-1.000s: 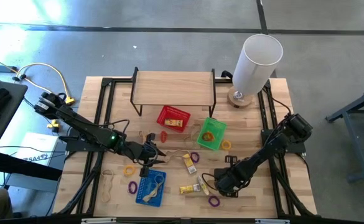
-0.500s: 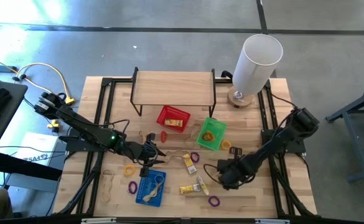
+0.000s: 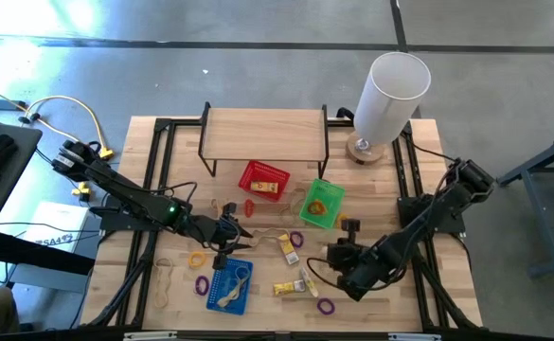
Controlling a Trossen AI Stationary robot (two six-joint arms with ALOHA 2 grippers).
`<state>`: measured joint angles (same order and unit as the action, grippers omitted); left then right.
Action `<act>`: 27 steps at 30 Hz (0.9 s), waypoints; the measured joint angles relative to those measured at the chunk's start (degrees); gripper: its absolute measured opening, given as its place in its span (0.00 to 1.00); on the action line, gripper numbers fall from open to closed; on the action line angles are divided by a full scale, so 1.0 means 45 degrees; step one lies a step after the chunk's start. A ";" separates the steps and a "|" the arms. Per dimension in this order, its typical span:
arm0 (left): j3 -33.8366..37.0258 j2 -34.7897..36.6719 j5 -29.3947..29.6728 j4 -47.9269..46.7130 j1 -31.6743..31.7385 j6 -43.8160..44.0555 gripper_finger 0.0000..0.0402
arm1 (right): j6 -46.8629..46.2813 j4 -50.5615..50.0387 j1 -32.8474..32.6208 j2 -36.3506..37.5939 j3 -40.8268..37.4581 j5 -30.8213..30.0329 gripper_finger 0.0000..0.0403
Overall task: Pick & Place Office Desk Supplies
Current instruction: Put the brown rubber band into the blue bin
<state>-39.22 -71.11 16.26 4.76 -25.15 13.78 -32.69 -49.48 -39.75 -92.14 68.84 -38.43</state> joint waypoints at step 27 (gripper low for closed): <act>0.0000 -0.1200 -0.0232 0.4652 0.0087 -0.0982 0.65 | 0.9983 0.8609 0.2031 -0.0024 0.0005 0.0580 0.01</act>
<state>-39.22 -76.51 15.22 25.69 -24.75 9.37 12.24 -10.74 -30.61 -92.25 68.86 -35.82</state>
